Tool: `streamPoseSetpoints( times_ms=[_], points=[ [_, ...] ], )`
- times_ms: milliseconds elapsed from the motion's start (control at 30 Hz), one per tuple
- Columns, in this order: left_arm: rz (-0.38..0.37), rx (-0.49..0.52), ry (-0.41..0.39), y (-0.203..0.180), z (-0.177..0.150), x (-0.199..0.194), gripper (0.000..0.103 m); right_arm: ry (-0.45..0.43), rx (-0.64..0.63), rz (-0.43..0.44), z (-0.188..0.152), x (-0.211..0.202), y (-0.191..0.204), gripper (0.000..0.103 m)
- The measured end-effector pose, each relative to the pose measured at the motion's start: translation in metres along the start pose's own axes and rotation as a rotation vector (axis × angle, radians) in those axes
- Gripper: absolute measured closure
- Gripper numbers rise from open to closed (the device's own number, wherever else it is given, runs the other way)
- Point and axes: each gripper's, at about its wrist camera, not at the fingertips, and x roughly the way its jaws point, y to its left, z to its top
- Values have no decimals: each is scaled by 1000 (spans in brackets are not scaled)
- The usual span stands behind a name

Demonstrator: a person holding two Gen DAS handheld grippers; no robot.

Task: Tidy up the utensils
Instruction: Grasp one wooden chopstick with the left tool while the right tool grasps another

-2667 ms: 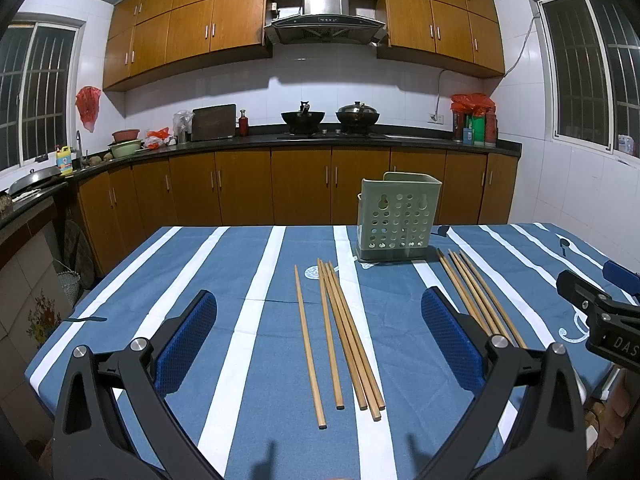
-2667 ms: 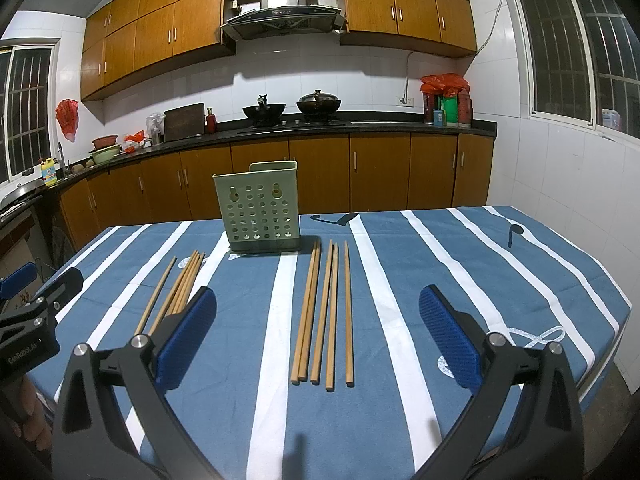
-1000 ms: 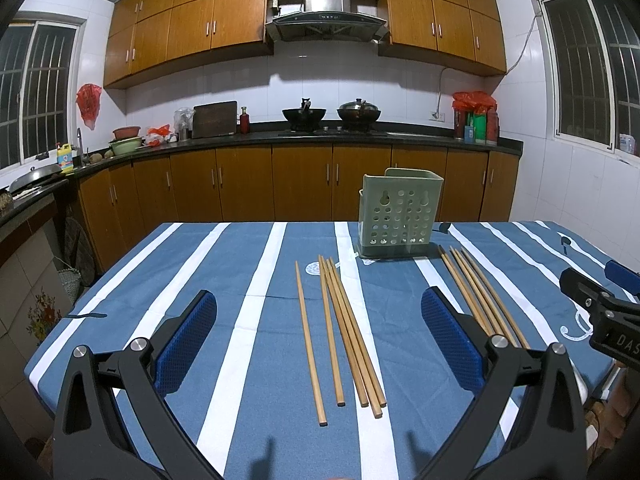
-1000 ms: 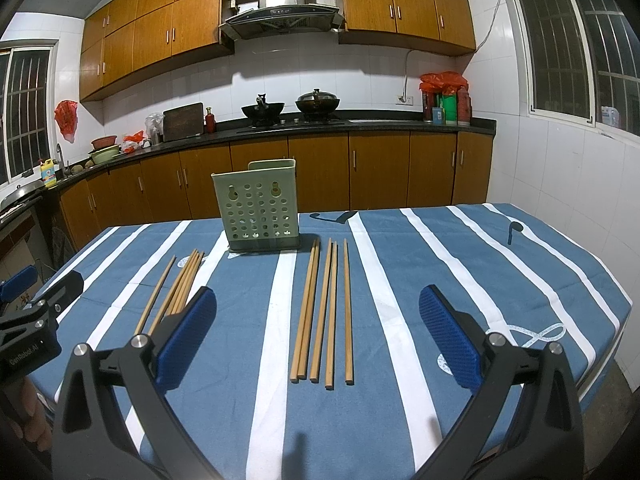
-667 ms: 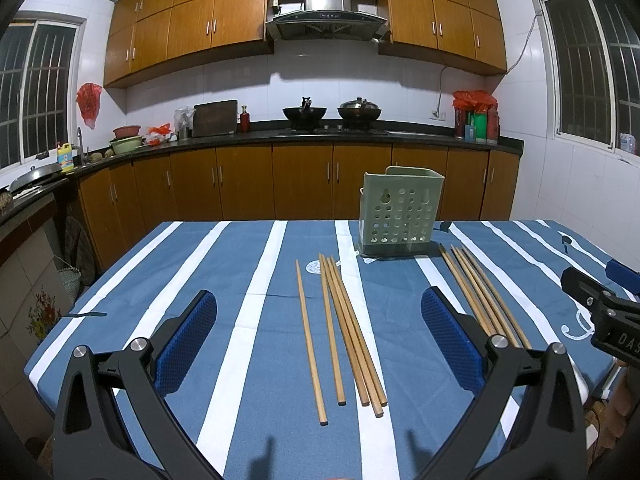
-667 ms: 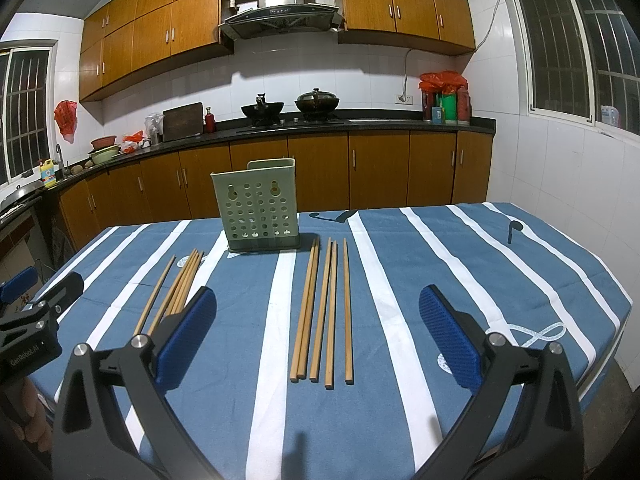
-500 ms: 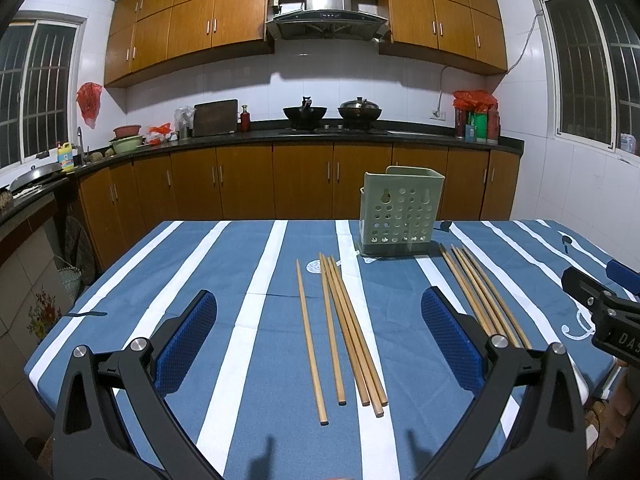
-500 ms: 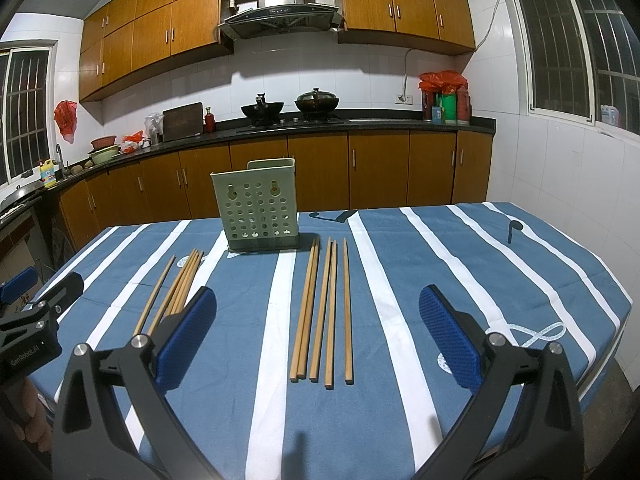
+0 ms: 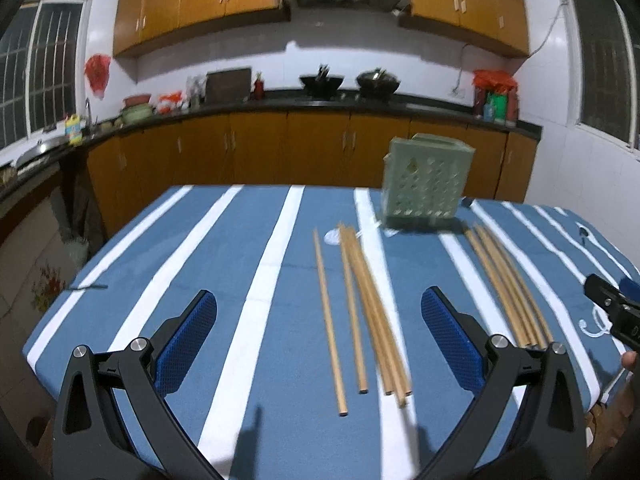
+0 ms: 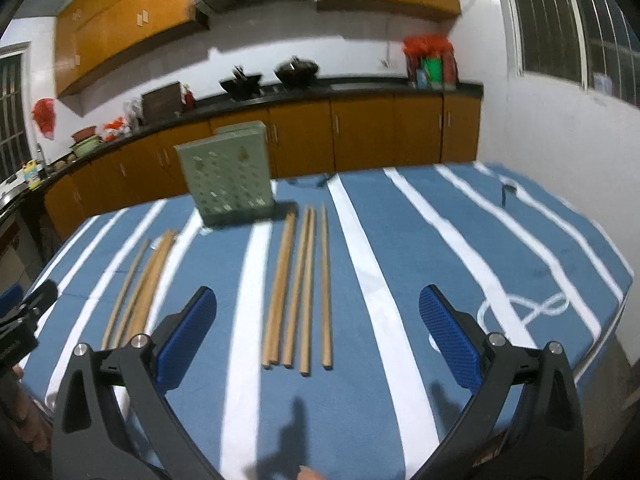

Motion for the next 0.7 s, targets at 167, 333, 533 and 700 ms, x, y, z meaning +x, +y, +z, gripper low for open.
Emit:
streamPoseSetpoints(
  times_ms=[167, 333, 533, 700],
  points=[
    [43, -6, 99, 12, -2, 22, 4, 111, 22, -63, 0, 35, -15, 31],
    [19, -16, 207, 20, -5, 44, 27, 186, 44, -49, 2, 69, -22, 61],
    [-47, -52, 295, 22, -6, 65, 47, 247, -1, -20, 5, 99, -12, 69],
    [-62, -42, 329, 16, -4, 77, 55, 302, -12, 0, 3, 118, -8, 82]
  ],
)
